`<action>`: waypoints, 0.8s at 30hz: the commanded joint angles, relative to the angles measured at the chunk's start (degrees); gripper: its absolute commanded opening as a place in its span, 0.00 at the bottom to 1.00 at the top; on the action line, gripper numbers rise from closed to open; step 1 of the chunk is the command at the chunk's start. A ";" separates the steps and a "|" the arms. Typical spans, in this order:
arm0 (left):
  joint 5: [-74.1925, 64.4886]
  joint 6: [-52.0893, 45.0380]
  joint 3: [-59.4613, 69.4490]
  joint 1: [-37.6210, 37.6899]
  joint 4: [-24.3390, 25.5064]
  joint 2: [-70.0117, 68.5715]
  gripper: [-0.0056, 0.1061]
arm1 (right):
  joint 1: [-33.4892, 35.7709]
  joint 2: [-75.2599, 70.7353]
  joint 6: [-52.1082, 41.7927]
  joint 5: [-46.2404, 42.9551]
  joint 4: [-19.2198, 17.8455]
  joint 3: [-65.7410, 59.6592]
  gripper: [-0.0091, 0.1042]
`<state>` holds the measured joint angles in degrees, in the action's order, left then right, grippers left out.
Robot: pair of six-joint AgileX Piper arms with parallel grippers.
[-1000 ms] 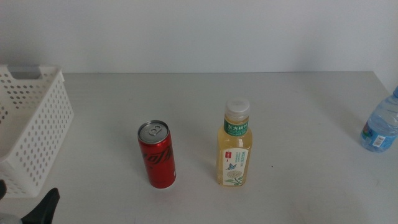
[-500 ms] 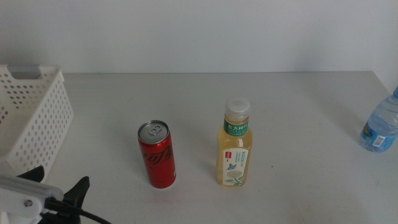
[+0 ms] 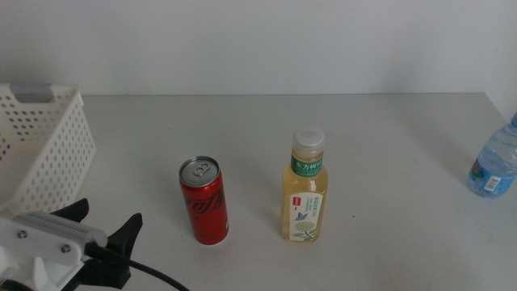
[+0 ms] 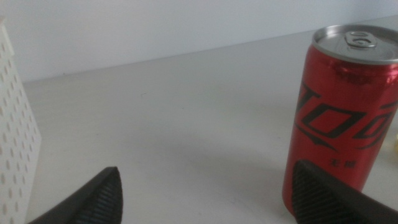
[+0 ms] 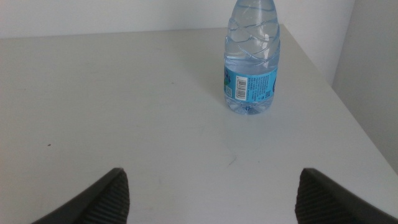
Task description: Use arms to grab the bottles and put them into the dustbin to the left of the table.
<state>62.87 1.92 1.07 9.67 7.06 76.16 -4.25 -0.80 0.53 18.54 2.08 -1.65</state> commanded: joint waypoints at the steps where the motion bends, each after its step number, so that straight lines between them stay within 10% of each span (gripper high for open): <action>1: 7.99 0.80 0.75 0.28 0.34 1.40 0.88 | -0.30 -1.21 -0.53 -4.52 -0.65 0.57 0.75; 24: 12.45 3.46 -0.02 0.28 7.59 6.55 0.88 | -0.30 -1.21 -0.53 -4.52 -0.65 0.57 0.75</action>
<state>65.05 4.67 0.90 9.71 14.25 83.51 -4.25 -0.80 0.53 18.52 2.08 -1.65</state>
